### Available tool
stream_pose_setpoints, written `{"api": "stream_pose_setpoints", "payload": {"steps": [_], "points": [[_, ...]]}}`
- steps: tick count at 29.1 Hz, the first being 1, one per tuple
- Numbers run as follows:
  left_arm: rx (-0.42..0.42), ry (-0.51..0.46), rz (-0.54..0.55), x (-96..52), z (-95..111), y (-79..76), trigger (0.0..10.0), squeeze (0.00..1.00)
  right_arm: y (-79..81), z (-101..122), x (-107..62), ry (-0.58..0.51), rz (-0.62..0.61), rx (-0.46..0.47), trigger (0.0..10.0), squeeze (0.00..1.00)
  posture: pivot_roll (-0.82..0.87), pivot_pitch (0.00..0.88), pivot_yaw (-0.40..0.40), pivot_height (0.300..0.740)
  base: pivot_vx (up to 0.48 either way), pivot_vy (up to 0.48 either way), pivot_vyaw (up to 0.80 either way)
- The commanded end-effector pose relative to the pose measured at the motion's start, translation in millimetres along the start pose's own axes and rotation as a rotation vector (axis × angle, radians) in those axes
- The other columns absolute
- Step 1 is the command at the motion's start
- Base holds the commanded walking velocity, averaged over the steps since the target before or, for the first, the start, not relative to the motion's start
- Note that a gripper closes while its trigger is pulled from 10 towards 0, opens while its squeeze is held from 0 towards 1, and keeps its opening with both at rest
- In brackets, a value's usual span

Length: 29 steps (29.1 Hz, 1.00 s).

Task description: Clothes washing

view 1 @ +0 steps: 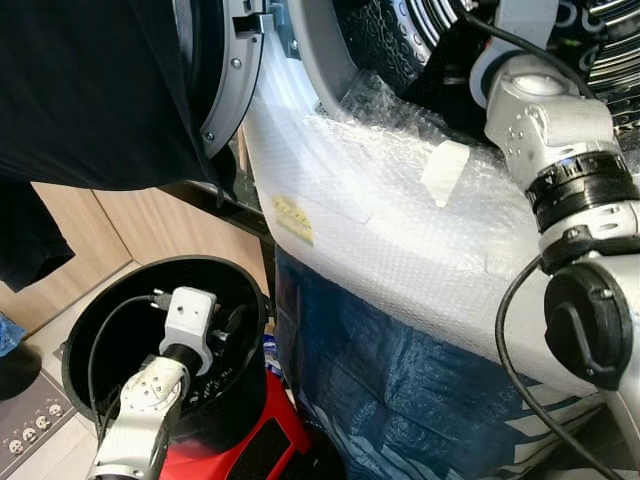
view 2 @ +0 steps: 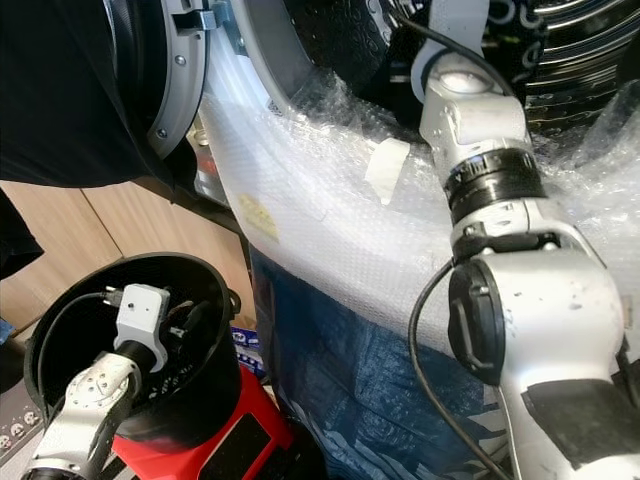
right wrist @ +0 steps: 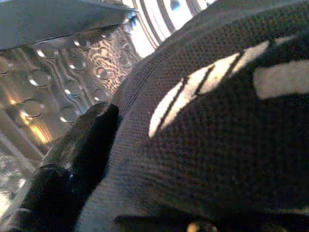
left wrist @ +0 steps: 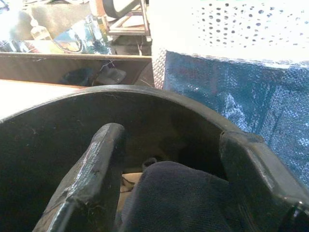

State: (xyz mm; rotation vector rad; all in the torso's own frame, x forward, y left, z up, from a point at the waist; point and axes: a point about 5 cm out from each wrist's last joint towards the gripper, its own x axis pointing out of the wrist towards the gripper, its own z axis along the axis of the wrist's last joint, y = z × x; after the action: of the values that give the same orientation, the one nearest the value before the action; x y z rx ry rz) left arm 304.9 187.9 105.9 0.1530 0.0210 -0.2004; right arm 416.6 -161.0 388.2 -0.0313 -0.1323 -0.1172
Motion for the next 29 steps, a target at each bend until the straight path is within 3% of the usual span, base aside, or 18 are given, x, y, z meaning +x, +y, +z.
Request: {"api": "stream_pose_setpoints", "payload": {"steps": [1,13,17,22,29], "points": [[-0.002,0.018,-0.006,-2.6,-3,-0.5,10.0,0.0,-5.2,7,-2.6,-0.011,-0.014,0.025,10.0,0.0,0.03,0.156,0.047,0.74,0.0,0.0,0.0],[-0.013,0.018,-0.007,-4.5,-3,-2.2,10.0,0.0,-5.6,11,-45.0,-0.043,0.037,0.065,10.0,0.0,0.03,0.17,0.039,0.74,0.0,0.0,0.0],[-0.016,0.022,-0.007,-5.9,-5,-2.6,10.0,0.0,-1.7,10,-66.3,-0.05,0.121,0.063,10.0,0.0,0.03,0.169,0.036,0.74,0.0,0.0,0.0],[-0.017,0.021,-0.003,-6.8,-5,-2.5,10.0,0.0,-4.3,7,-80.3,-0.052,0.155,0.036,10.0,0.0,0.04,0.162,0.031,0.74,0.0,0.0,0.0],[-0.014,0.024,-0.007,-9.1,-6,-2.1,10.0,0.0,-1.0,7,-102.8,-0.092,0.299,0.058,10.0,0.0,0.04,0.119,0.033,0.74,0.0,0.0,0.0]]}}
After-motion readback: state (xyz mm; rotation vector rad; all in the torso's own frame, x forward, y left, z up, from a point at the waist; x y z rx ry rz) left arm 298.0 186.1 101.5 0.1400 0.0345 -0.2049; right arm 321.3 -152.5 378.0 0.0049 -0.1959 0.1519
